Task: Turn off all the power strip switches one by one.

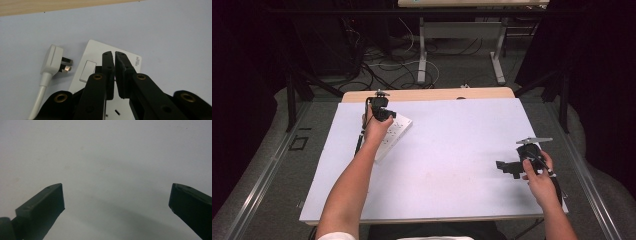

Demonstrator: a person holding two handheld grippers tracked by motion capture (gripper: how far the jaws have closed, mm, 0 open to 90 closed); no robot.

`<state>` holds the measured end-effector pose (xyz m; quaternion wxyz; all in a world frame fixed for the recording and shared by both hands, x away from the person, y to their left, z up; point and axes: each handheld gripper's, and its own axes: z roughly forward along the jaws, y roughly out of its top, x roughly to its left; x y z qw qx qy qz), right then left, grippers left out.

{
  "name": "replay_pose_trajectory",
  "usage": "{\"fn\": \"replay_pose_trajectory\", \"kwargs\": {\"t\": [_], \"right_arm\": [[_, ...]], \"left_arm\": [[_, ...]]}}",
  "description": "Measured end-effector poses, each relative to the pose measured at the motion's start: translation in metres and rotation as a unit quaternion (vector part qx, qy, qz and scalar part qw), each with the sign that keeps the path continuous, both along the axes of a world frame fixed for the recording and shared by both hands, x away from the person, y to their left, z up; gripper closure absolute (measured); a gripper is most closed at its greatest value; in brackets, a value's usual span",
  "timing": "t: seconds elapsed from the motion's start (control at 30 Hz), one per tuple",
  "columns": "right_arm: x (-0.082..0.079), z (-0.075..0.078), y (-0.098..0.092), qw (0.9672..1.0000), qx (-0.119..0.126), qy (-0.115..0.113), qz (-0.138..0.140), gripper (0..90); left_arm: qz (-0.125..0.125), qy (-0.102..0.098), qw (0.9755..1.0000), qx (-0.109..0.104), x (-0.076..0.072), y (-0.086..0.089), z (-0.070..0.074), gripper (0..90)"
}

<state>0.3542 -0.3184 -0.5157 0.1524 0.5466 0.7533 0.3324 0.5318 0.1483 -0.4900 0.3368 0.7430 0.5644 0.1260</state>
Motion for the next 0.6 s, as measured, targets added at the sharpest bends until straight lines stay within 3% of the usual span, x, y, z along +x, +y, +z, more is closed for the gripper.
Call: {"fn": "replay_pose_trajectory", "kwargs": {"t": [0.2,0.37,0.43,0.6], "right_arm": [[0.0,0.001,-0.001,1.0,-0.001,-0.001,0.0,0.0],[0.0,0.001,-0.001,1.0,0.0,-0.001,-0.002,0.0],[0.0,0.001,-0.001,1.0,-0.001,-0.001,-0.003,0.0],[-0.001,0.001,-0.002,1.0,-0.001,-0.001,-0.008,0.0]], "left_arm": [[-0.019,-0.009,0.9996,-0.017,-0.021,0.011,0.009,69.0],[-0.036,-0.052,0.9976,-0.029,-0.04,0.019,0.015,47.8],[-0.039,-0.058,0.9968,-0.04,-0.048,0.022,0.017,36.5],[-0.048,-0.077,0.9954,-0.031,-0.066,0.028,0.02,23.4]]}}
